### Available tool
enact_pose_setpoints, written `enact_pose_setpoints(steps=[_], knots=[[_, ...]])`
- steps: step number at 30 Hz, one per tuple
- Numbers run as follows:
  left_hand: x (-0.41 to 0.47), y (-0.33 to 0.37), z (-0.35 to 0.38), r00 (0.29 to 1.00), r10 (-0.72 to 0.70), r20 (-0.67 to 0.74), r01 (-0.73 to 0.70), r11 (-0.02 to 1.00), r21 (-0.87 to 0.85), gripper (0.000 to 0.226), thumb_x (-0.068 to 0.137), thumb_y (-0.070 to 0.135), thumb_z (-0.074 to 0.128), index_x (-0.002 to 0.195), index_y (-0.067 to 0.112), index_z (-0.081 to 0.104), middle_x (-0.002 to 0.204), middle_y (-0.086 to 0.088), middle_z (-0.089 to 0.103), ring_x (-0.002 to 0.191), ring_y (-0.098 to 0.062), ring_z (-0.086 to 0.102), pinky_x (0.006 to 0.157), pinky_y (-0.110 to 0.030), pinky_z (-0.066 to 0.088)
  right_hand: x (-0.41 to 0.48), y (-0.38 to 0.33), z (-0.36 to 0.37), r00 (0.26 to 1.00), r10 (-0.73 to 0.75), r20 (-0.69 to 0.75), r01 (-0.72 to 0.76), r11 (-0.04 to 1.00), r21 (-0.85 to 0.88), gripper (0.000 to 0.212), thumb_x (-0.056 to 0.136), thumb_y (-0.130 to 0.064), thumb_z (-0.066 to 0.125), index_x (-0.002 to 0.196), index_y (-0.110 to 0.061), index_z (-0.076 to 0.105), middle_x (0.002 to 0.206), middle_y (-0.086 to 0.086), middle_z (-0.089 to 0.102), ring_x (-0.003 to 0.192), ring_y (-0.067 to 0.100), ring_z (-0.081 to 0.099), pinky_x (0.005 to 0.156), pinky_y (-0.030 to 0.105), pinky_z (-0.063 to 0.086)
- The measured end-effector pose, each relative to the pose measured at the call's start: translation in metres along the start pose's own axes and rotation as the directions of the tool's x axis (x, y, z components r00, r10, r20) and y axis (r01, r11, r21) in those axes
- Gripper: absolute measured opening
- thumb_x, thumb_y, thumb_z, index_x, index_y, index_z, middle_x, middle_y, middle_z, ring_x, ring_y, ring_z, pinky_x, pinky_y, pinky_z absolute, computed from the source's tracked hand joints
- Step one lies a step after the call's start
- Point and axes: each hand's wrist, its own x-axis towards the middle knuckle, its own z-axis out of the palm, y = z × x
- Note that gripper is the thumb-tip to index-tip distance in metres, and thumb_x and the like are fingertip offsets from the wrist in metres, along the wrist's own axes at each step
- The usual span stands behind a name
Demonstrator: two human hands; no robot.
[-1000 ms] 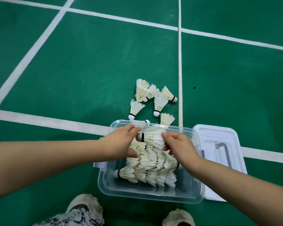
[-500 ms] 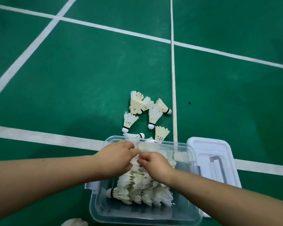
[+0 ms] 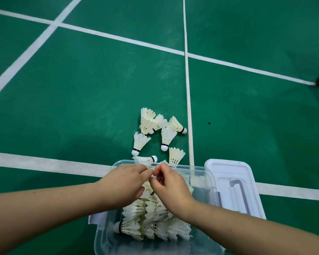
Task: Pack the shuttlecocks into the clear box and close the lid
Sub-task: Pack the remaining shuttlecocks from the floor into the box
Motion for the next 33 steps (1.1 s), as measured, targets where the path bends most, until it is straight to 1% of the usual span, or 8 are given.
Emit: enact_pose_setpoints(steps=[2,6,10,15,21,26,30,33], knots=[[0.0,0.0,-0.007,0.997,-0.007,-0.082,0.004,0.999,-0.035,0.047,0.086,0.034,0.026,0.127,0.019,0.042,0.11,0.0,0.055,0.102,-0.02,0.055,0.084,-0.033,0.043,0.004,-0.007,-0.006,0.995,-0.075,-0.06,0.075,0.997,-0.005,0.007,0.088,-0.026,0.048,0.083,-0.023,0.043,0.068,-0.008,0.046,0.062,0.011,0.043,0.061,0.03,0.039],[0.008,-0.008,-0.019,0.98,-0.072,-0.186,0.056,0.994,-0.09,0.03,0.092,0.029,0.04,0.117,0.017,0.051,0.102,-0.001,0.058,0.095,-0.02,0.056,0.073,-0.031,0.041,0.017,-0.021,-0.019,0.983,-0.169,-0.065,0.164,0.984,-0.071,0.008,0.089,-0.024,0.047,0.085,-0.026,0.04,0.068,-0.006,0.049,0.066,0.019,0.05,0.063,0.037,0.043],[0.013,-0.022,-0.027,0.972,-0.1,-0.215,0.086,0.994,-0.073,0.04,0.084,0.031,0.028,0.101,0.015,0.06,0.088,-0.004,0.062,0.084,-0.024,0.059,0.064,-0.032,0.041,0.032,-0.03,-0.022,0.981,-0.194,0.005,0.19,0.954,-0.232,0.009,0.09,-0.024,0.046,0.098,-0.022,0.045,0.074,0.0,0.061,0.075,0.027,0.058,0.065,0.037,0.047],[0.022,-0.04,-0.033,0.959,-0.156,-0.238,0.143,0.987,-0.074,0.026,0.093,0.025,0.039,0.098,0.015,0.062,0.09,-0.004,0.063,0.082,-0.025,0.06,0.065,-0.035,0.044,0.075,-0.023,-0.024,0.996,-0.086,0.002,0.083,0.955,-0.285,0.018,0.088,-0.022,0.048,0.106,-0.019,0.05,0.088,0.001,0.064,0.084,0.026,0.059,0.067,0.033,0.045],[0.026,-0.047,-0.029,0.953,-0.173,-0.247,0.163,0.985,-0.063,0.026,0.094,0.027,0.039,0.1,0.015,0.062,0.091,-0.002,0.064,0.083,-0.024,0.06,0.064,-0.033,0.043,0.122,-0.015,-0.019,0.997,-0.039,-0.062,0.02,0.958,-0.284,0.038,0.085,-0.037,0.056,0.117,-0.019,0.047,0.098,0.003,0.064,0.09,0.025,0.06,0.072,0.034,0.046],[0.031,-0.056,-0.032,0.946,-0.2,-0.255,0.197,0.98,-0.037,0.027,0.094,0.028,0.036,0.095,0.014,0.06,0.085,-0.004,0.06,0.078,-0.026,0.057,0.062,-0.034,0.041,0.141,-0.014,-0.016,0.994,-0.057,-0.098,0.023,0.948,-0.317,0.051,0.083,-0.042,0.061,0.125,-0.018,0.044,0.126,0.006,0.05,0.108,0.027,0.056,0.09,0.037,0.047],[0.034,-0.056,-0.041,0.941,-0.204,-0.271,0.2,0.979,-0.043,0.027,0.094,0.027,0.035,0.1,0.018,0.06,0.092,-0.003,0.063,0.084,-0.026,0.058,0.063,-0.032,0.04,0.146,-0.016,-0.022,0.993,-0.087,-0.075,0.059,0.945,-0.321,0.064,0.082,-0.042,0.063,0.136,-0.022,0.035,0.141,0.004,0.035,0.114,0.026,0.054,0.094,0.039,0.047],[0.029,-0.058,-0.042,0.937,-0.17,-0.306,0.168,0.985,-0.031,0.032,0.094,0.028,0.033,0.099,0.017,0.062,0.092,-0.003,0.064,0.084,-0.026,0.06,0.064,-0.035,0.044,0.144,-0.017,-0.026,0.995,-0.097,-0.032,0.081,0.939,-0.336,0.067,0.082,-0.042,0.064,0.138,-0.021,0.034,0.144,0.004,0.032,0.116,0.025,0.053,0.096,0.04,0.046]])
